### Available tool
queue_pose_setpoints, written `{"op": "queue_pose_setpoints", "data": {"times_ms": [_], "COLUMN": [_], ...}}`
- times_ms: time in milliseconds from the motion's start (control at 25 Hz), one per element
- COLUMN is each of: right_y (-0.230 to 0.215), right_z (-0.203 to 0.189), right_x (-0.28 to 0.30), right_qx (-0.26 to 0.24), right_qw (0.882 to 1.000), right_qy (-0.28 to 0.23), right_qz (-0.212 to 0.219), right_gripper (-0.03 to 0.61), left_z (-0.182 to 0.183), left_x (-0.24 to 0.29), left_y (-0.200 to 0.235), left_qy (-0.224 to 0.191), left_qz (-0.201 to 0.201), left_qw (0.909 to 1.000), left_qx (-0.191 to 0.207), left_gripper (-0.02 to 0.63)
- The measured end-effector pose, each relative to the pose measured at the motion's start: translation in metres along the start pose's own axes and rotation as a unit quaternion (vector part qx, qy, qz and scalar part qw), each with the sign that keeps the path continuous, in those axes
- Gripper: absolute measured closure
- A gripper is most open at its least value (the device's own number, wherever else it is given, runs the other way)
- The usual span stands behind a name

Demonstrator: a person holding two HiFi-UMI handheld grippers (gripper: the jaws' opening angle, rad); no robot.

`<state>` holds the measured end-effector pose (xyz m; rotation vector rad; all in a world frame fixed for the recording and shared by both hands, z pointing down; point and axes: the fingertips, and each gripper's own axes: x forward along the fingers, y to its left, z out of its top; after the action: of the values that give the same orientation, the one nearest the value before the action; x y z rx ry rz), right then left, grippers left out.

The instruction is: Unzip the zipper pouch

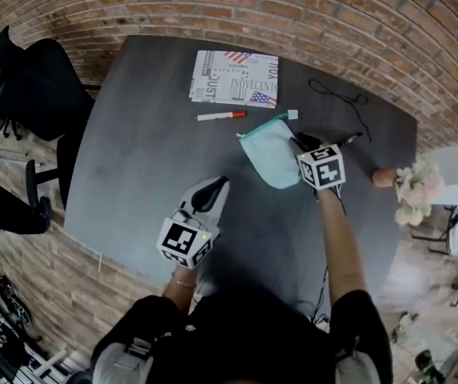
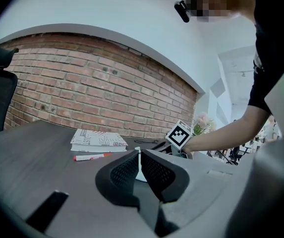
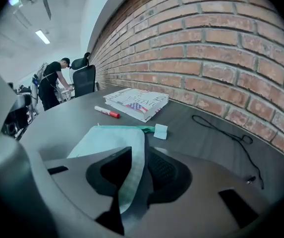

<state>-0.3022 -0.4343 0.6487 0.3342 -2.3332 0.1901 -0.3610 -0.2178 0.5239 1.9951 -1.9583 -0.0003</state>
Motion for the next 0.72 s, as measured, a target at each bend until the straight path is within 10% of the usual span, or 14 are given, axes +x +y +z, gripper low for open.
{"op": "queue_pose_setpoints", "data": {"times_ms": [360, 720], "right_y": [0.006, 0.018], "right_z": [-0.023, -0.025], "right_x": [0.015, 0.017], "right_qx": [-0.020, -0.014], "right_qw": [0.999, 0.999], "right_qy": [0.044, 0.043], "right_qz": [0.012, 0.025], "right_gripper": [0.440, 0.566], "left_z": [-0.007, -0.006], "left_x": [0.010, 0.007], "left_y": [0.003, 0.007], "left_qy": [0.006, 0.002], "left_qz": [-0.008, -0.007], "left_qw": [0.9999, 1.0000], "left_qx": [0.002, -0.007], "left_gripper": [0.609, 0.611]}}
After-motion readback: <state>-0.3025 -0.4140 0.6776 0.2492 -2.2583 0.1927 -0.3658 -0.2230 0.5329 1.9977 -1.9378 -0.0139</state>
